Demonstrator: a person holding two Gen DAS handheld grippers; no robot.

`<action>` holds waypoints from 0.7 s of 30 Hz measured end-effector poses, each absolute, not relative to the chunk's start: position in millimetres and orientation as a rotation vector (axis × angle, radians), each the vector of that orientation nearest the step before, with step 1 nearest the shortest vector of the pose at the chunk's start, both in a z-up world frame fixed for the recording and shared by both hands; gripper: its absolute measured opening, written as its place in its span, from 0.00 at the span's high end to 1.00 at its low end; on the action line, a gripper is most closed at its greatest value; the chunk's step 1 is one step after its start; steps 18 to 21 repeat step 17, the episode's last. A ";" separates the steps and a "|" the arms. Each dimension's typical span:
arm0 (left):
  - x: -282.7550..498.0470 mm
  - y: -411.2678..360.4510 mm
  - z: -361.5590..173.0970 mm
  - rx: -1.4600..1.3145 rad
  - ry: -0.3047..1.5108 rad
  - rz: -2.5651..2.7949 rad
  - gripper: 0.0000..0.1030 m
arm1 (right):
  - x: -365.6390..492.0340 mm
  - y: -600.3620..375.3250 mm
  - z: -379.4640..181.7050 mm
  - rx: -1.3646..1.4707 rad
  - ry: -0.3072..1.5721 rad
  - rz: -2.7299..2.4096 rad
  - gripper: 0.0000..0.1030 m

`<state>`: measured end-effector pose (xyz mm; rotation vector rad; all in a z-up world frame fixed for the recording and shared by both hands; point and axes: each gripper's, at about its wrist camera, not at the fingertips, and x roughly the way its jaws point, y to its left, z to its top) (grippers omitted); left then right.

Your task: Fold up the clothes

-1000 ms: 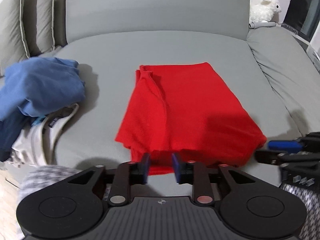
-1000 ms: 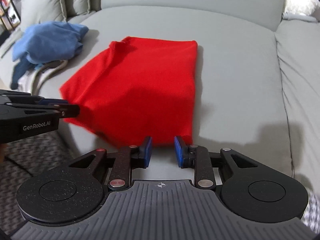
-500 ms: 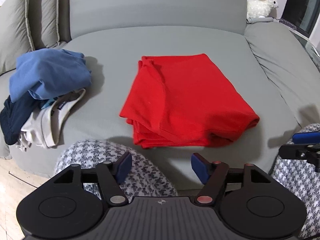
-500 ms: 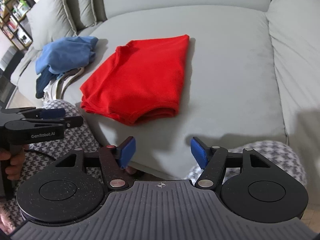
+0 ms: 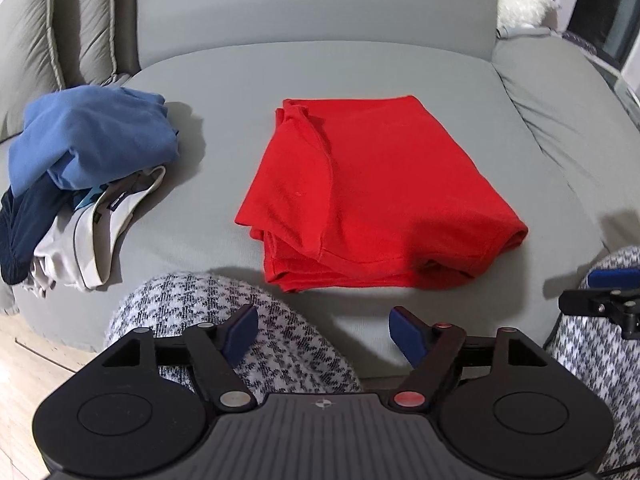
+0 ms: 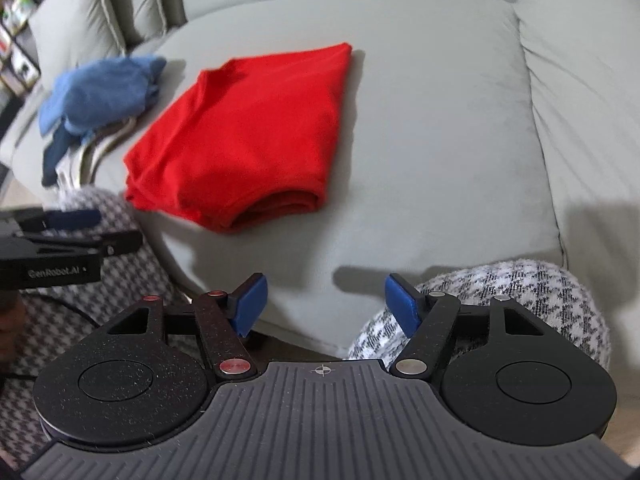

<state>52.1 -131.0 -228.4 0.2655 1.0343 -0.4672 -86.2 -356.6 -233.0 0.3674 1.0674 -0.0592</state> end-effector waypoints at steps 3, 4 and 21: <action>50.9 -134.0 -229.9 0.285 1.029 -0.460 0.28 | -88.8 -360.0 -233.5 0.375 1.059 -0.058 0.31; 50.3 -135.9 -230.8 0.298 1.027 -0.457 0.27 | -88.8 -359.8 -233.5 0.373 1.059 -0.059 0.31; 48.3 -143.4 -233.2 0.345 1.020 -0.443 0.27 | -87.4 -361.1 -232.8 0.374 1.054 -0.061 0.31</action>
